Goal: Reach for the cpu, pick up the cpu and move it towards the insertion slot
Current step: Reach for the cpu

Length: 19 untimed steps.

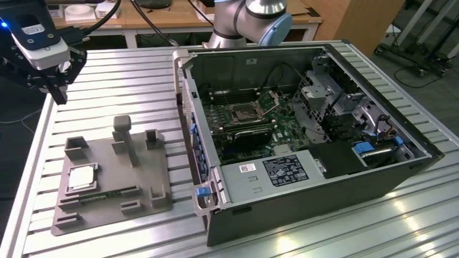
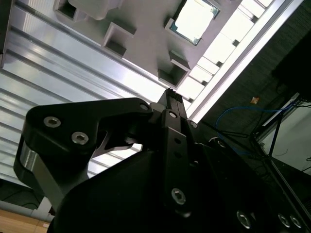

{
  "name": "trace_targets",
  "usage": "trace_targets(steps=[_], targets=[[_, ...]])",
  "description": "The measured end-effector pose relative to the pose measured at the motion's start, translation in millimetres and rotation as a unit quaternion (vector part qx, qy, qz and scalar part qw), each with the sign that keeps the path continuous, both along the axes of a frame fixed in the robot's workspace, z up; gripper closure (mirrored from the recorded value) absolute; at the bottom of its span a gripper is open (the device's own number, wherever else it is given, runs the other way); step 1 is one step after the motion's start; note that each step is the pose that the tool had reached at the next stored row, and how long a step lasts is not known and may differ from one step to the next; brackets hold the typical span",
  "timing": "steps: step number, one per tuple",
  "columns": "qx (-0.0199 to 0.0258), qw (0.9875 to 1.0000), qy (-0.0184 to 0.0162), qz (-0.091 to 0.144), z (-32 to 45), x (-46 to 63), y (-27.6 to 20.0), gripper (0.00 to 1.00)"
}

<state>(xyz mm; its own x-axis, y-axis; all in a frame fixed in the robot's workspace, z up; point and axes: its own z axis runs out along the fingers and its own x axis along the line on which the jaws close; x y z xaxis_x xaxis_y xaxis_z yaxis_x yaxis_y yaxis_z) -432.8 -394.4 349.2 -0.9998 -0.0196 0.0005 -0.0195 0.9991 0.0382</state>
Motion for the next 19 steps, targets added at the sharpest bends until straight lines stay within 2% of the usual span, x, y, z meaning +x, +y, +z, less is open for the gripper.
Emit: trace_targets(steps=[19], targets=[[0.0, 1.0, -0.0001, 0.0, -1.1, -2.6, -0.9, 0.89]])
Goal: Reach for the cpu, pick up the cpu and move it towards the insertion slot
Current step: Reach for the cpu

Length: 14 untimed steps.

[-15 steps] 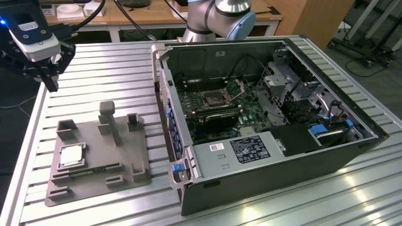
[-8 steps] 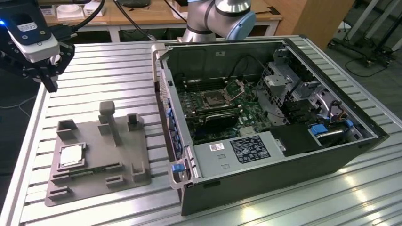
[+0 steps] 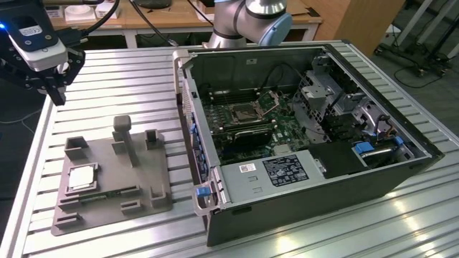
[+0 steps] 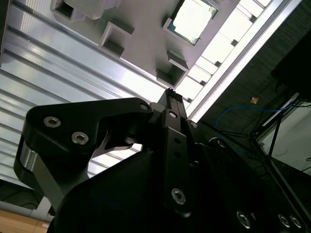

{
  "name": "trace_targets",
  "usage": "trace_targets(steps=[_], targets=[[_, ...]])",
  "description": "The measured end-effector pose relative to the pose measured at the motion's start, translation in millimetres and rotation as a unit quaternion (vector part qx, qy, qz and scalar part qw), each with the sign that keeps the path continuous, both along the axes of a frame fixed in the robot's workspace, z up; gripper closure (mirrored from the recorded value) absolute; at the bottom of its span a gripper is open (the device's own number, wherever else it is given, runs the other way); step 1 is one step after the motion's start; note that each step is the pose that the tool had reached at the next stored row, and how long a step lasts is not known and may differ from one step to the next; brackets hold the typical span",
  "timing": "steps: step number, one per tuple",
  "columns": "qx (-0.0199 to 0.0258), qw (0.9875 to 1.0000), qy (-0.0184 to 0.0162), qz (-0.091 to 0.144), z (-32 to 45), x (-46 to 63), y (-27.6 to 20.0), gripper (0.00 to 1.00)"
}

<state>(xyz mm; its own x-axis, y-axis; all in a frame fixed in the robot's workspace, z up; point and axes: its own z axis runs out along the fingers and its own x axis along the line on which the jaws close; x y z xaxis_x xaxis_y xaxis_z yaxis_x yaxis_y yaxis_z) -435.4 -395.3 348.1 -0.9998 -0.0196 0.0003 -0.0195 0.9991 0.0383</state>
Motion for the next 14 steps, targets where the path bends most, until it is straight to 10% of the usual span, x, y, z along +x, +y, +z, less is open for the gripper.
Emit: trace_targets(steps=[14], targets=[[0.0, 1.0, 0.0, 0.0, -1.0, -0.7, -2.8, 0.89]])
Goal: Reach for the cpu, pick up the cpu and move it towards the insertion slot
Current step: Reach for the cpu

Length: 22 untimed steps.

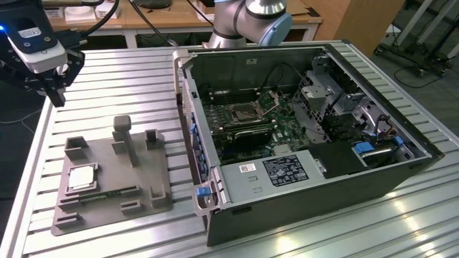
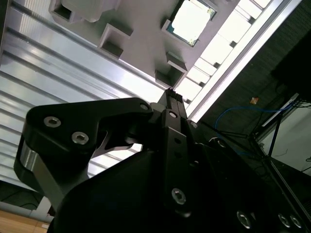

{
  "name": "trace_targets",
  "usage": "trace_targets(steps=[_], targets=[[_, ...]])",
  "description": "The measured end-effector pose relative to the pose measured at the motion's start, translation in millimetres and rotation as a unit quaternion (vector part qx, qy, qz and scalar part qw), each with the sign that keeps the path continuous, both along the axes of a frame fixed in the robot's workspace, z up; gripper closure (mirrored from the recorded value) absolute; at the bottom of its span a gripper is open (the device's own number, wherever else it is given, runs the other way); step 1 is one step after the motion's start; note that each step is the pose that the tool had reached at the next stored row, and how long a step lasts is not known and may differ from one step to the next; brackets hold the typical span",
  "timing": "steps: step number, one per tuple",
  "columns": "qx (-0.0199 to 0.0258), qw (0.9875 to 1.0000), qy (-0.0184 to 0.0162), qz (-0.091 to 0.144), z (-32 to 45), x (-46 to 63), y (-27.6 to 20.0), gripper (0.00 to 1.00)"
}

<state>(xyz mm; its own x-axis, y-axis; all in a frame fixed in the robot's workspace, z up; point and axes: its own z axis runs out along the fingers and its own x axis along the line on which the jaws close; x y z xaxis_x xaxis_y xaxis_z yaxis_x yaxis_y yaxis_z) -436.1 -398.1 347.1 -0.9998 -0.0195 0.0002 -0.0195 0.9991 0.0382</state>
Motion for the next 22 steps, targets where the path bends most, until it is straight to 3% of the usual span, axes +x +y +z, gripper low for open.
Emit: trace_targets(steps=[22], targets=[[-0.0001, 1.0, -0.0002, 0.0, -5.6, -0.4, -6.1, 0.89]])
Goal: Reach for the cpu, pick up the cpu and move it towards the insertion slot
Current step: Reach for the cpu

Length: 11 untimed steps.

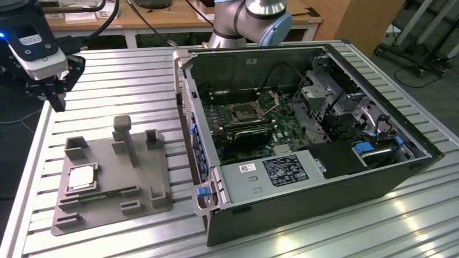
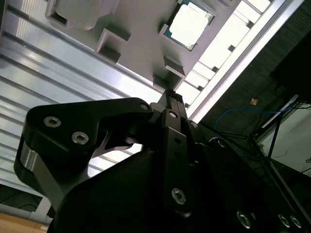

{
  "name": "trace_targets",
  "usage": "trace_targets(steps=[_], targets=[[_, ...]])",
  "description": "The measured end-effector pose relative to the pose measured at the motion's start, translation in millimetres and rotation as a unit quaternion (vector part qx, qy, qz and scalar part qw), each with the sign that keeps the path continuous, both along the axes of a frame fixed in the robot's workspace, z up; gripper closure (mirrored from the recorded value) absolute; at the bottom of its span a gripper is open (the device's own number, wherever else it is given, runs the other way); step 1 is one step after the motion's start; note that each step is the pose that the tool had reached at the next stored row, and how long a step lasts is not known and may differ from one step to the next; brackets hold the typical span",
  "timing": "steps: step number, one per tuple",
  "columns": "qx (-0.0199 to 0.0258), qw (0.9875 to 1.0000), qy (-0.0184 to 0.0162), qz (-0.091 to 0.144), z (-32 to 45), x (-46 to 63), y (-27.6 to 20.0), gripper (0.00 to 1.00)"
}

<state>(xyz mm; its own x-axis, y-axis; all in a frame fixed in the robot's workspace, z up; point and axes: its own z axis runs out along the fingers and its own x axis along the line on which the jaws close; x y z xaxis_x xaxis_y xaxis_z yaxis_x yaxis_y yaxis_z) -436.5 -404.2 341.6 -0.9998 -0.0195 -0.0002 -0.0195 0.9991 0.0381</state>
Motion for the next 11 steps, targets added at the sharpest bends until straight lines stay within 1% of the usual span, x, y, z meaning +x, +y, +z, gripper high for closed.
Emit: trace_targets(steps=[8, 11], targets=[[0.0, 1.0, -0.0002, 0.0, -1.1, 0.1, -1.5, 0.89], [0.0, 1.0, -0.0003, 0.0, -2.9, 0.0, -2.1, 0.89]])
